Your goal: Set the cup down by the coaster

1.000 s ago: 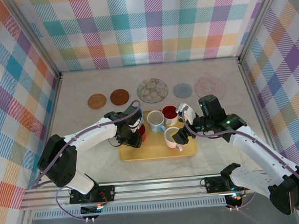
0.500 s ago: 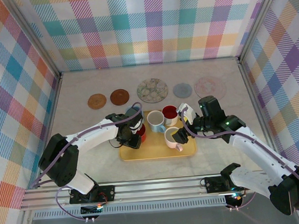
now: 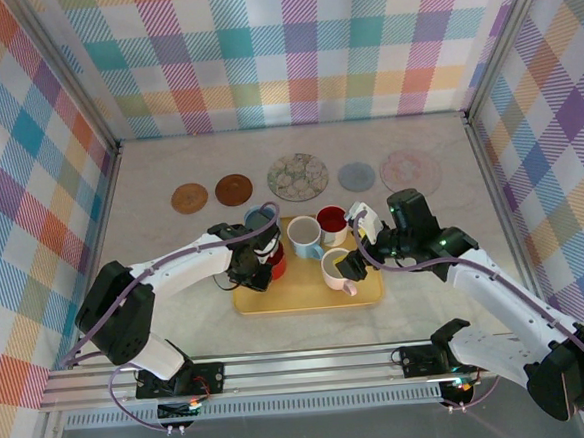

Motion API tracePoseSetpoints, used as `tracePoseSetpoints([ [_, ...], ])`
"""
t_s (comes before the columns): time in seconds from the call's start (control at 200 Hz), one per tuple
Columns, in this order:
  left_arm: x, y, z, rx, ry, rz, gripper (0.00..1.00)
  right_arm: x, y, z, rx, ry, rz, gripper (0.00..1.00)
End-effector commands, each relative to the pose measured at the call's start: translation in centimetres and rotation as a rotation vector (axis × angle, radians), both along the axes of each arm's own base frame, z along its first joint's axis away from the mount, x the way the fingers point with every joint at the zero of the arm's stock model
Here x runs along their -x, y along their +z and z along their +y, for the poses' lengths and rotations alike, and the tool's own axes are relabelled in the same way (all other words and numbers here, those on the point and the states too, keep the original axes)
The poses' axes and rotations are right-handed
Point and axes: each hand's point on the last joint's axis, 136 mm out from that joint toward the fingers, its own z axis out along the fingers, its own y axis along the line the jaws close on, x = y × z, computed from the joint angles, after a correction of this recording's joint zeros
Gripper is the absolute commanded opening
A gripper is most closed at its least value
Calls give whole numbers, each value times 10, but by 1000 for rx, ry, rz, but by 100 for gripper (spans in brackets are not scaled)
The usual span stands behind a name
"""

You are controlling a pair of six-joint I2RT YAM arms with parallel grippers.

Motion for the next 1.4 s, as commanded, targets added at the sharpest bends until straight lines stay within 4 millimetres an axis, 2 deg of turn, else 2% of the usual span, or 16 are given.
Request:
tracePoseSetpoints([
  [0.0, 0, 7, -1, 3, 0, -10, 12, -2, 8, 3, -25, -1, -40, 99],
  [0.2, 2, 10, 0, 7, 2, -19, 0, -2, 6, 3, -20, 4, -48, 99],
  [0.47, 10, 22, -6, 71, -15, -26, 0, -2, 8, 3, -29, 5, -54, 99],
  [0.665, 21, 38, -13, 155, -29, -37, 0, -5, 18, -1, -42, -20, -120, 99],
  [0.82, 22, 65, -19, 214, -33, -69, 0, -7, 25, -2, -33, -18, -155, 99],
  [1.04, 15, 112, -16, 257, -28, -168, 0, -11, 35, -1, -37, -9, -190, 99],
  [1.24, -4, 162, -8, 252, 43, -303, 0, -20, 49, 3, -60, -23, -228, 99],
  [1.395, -18, 189, -2, 203, 56, -335, 0, -29, 61, 11, -82, -22, -226, 99],
])
